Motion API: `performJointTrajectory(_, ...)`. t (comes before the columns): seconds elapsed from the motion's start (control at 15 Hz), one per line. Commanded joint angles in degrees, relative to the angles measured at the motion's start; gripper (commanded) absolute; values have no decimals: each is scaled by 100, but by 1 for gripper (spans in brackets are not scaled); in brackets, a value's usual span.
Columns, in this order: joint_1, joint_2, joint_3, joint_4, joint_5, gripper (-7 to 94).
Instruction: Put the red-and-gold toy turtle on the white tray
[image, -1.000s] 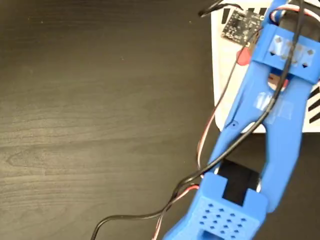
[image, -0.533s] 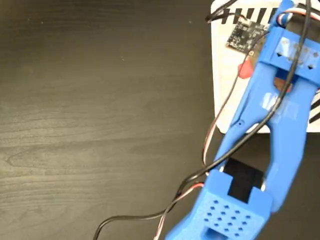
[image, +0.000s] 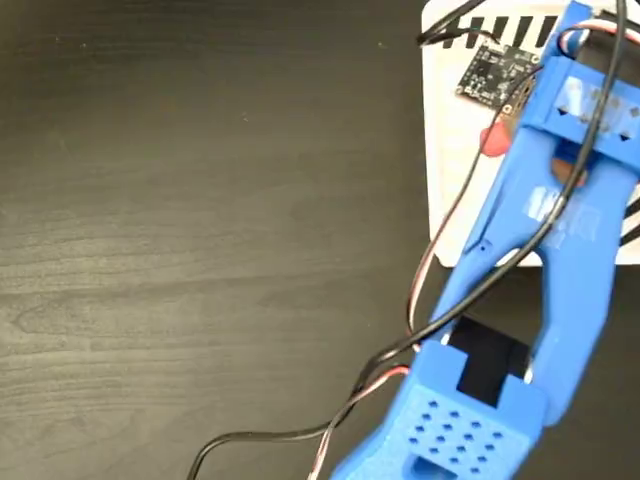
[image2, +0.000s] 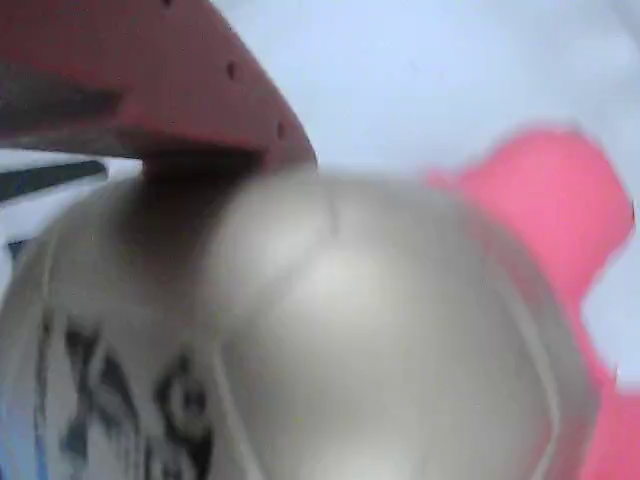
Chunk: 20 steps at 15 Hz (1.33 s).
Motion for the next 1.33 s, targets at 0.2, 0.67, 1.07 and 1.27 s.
performJointTrajectory(0.2, 62, 264, 70, 53, -35, 62)
performJointTrajectory(0.67, -185, 1107, -369, 9, 79, 28)
performJointTrajectory(1.07, -1415, 3208, 1863, -1608, -229, 0)
performJointTrajectory(1.27, -2250, 4746, 4008, -2813, -114, 0)
